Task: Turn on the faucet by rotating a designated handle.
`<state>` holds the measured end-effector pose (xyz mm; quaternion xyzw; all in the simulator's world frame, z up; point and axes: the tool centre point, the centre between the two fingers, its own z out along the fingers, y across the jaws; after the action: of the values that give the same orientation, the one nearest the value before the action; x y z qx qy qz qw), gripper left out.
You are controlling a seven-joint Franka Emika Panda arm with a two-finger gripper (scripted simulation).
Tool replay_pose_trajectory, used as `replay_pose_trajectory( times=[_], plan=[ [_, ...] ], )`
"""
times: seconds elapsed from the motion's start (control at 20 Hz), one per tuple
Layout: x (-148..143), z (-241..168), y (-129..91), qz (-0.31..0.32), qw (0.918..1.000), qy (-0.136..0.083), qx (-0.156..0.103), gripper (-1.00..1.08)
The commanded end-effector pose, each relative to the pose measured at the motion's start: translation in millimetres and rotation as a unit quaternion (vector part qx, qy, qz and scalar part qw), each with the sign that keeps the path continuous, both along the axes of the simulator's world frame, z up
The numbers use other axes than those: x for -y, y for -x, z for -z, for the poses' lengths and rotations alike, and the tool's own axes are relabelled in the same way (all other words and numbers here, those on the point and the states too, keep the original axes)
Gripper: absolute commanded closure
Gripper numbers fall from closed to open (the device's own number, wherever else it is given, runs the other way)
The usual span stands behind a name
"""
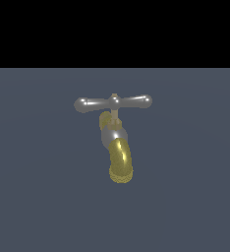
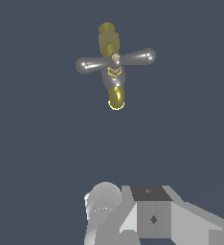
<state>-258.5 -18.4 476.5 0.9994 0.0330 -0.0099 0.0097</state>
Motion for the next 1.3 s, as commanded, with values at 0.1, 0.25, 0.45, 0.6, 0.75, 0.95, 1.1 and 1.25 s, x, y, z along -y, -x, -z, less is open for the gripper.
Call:
replay_pose_trajectory(
  times=[0.1, 0.25, 0.45, 0.6, 0.75, 0.95, 1.1, 1.25],
  plan=[
    [9, 12, -2, -0.037, 0.9993, -0.001, 0.0, 1.08],
    [17, 23, -5, -0.069, 0.9976, -0.001, 0.0, 1.08],
    [28, 39, -9, -0.116, 0.9932, -0.002, -0.001, 1.08],
    [36, 51, -14, -0.152, 0.9883, -0.003, -0.001, 1.08],
    [44, 63, -19, -0.188, 0.9821, -0.003, -0.001, 1.08],
    [54, 79, -26, -0.236, 0.9718, -0.004, -0.001, 1.08],
    [61, 91, -32, -0.271, 0.9625, -0.004, -0.001, 1.08],
    [67, 103, -39, -0.306, 0.9519, -0.005, -0.001, 1.08]
  ],
)
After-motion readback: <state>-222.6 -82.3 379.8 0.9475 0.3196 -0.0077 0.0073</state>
